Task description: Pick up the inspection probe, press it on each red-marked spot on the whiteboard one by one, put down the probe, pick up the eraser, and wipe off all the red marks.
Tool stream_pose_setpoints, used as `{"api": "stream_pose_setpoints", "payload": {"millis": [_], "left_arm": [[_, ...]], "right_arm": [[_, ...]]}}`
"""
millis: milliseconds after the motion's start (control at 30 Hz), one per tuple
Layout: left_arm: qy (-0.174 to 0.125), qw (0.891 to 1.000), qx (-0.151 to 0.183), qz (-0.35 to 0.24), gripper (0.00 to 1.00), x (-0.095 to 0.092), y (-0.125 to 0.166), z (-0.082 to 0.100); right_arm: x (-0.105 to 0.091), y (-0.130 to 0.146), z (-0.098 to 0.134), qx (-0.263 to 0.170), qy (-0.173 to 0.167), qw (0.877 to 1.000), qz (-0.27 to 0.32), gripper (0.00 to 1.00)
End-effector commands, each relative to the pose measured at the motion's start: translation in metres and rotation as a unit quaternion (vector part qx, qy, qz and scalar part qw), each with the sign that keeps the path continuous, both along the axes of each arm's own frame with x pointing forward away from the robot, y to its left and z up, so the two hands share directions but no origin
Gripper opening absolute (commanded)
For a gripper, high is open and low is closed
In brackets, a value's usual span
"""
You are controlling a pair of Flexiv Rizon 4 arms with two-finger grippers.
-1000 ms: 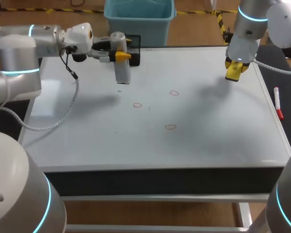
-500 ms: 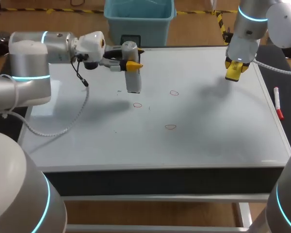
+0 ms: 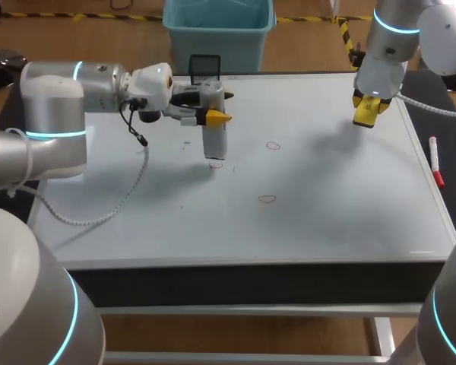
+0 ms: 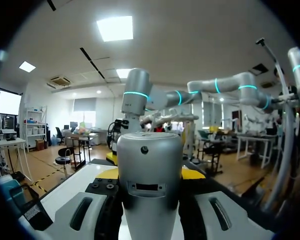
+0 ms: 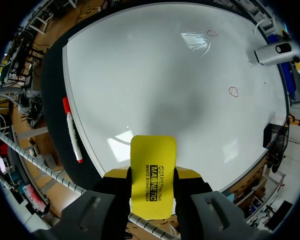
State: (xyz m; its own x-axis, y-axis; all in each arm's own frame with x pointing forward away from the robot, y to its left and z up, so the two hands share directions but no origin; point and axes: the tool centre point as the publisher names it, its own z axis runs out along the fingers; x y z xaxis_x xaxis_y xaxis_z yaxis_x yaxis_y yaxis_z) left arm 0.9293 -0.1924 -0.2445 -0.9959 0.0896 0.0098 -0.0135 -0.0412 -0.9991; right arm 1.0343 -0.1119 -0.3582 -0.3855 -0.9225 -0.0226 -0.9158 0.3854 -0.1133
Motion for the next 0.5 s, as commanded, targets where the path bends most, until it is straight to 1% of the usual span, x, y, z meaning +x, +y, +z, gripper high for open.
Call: {"api": "stream_pose_setpoints", "payload": {"millis": [33,267,500], "left_arm": [[-0.004,1.000,-0.004,0.007,0.00,-0.006,0.001,-0.006],[-0.010,1.000,-0.005,0.005,0.00,-0.002,0.002,-0.012],[-0.008,1.000,-0.003,0.006,0.00,0.004,0.004,-0.020]], "right_arm": [[0.000,-0.001,0.001,-0.002,0.000,1.000,0.001,0.00],[0.000,-0.001,0.001,-0.002,0.000,1.000,0.001,0.00],[0.000,-0.001,0.001,-0.002,0.000,1.000,0.001,0.00]]}}
